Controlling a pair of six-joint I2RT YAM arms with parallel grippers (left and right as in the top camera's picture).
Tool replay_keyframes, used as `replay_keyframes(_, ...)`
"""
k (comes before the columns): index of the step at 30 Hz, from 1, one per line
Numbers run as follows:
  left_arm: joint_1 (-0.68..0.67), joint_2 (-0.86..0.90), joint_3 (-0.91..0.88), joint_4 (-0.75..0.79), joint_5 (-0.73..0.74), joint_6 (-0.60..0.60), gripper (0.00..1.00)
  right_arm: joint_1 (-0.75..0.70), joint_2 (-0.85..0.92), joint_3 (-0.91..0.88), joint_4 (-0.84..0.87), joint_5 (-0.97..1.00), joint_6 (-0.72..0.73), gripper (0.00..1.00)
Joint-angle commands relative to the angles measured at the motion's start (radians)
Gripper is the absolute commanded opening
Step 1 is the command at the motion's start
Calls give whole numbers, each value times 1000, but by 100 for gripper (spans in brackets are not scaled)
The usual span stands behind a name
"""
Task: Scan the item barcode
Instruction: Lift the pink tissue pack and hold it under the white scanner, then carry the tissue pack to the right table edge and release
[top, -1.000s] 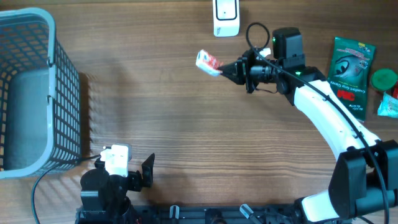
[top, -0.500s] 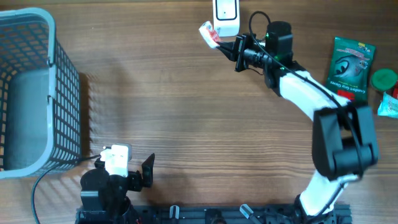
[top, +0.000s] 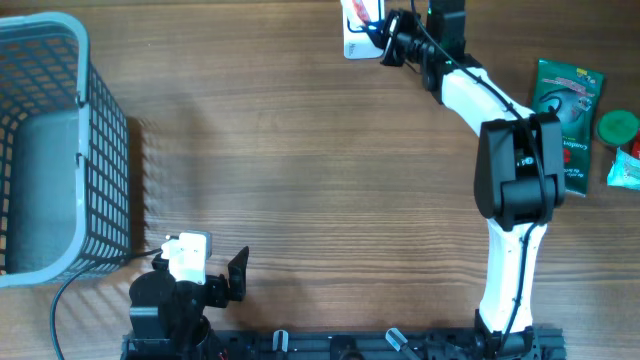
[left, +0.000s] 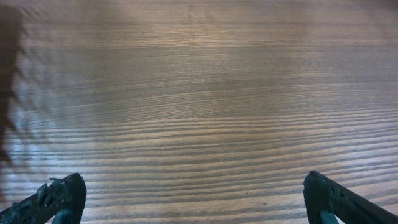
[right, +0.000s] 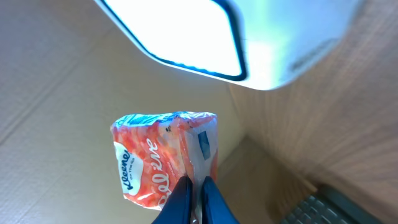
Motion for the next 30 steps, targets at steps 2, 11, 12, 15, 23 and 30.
replay_keyframes(2,6,-7,-1,-1,12,-6,100,1,35,32,-50,57,-95,5)
replay_keyframes(11,6,-7,-1,-1,12,-6,100,-37,-88,32,-325,213,-519,4)
replay_keyframes(12,6,-7,-1,-1,12,-6,100,-54,-118,32,-373,240,-552,5)
replay_keyframes(15,6,-7,-1,-1,12,-6,100,-122,-209,32,-560,380,-626,5)
replay_keyframes(23,6,-7,-1,-1,12,-6,100,-315,-258,27,-913,913,-700,5)
replay_keyframes(30,6,-7,-1,-1,12,-6,100,-417,-257,-7,-923,1016,-775,7)
